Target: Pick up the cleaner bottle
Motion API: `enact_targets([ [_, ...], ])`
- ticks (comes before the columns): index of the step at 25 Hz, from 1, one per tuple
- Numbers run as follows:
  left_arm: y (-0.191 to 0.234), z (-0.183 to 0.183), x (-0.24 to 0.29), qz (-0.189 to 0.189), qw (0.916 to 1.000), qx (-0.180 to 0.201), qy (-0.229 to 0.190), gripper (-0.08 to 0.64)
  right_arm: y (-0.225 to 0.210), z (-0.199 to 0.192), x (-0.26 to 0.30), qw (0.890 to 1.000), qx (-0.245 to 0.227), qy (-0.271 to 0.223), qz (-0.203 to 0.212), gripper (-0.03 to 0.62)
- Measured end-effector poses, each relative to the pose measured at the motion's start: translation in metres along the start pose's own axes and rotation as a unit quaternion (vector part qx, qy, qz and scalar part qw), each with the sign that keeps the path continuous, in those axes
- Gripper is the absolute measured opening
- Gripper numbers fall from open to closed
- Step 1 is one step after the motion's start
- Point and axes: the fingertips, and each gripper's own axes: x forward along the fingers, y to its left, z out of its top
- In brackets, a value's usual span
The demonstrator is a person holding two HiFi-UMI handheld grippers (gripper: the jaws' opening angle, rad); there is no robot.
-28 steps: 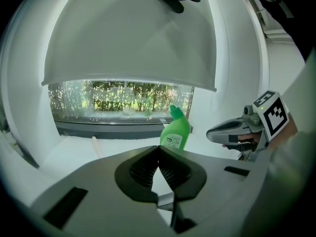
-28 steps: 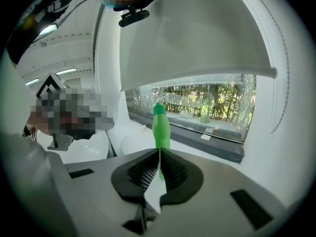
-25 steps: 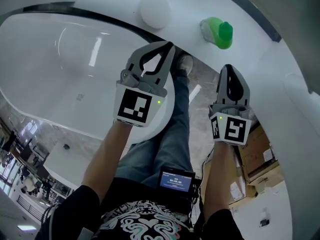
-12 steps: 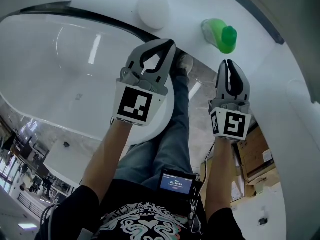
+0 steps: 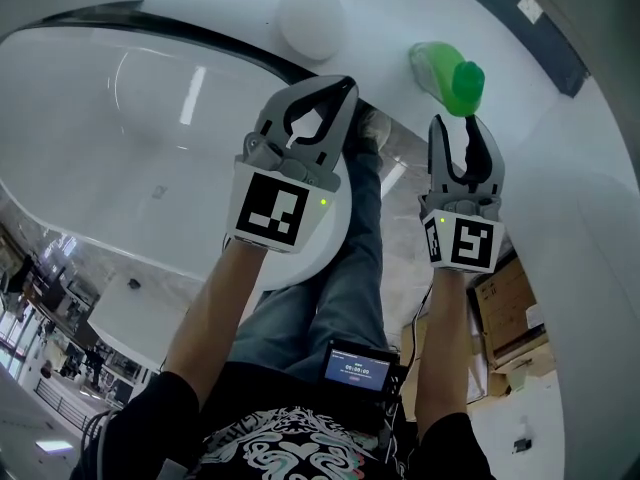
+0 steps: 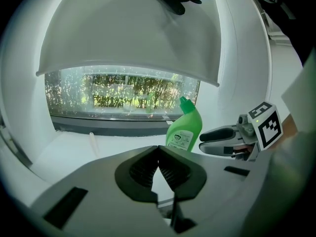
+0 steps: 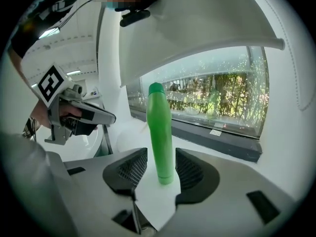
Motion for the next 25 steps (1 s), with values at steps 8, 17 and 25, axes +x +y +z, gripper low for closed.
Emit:
enact_targets([
  [8, 0.000, 0.003, 0.005, 0.000, 1.0000, 0.002, -0.004, 0.015, -0.002, -0.006, 0.015, 1.000, -0.010, 0.004, 0.000, 0.207],
  [17, -0.004, 0.005, 0.010, -0.002, 1.0000, -0.001, -0.006, 0.014, -0.006, -0.004, 0.034, 1.000, -0.023, 0.001, -0.010, 0.220],
  [25, 0.002, 0.001, 0.017, 0.002, 1.0000, 0.003, -0.002, 0.014, -0.006, -0.005, 0.066, 1.000, -0.028, -0.005, -0.012, 0.221],
])
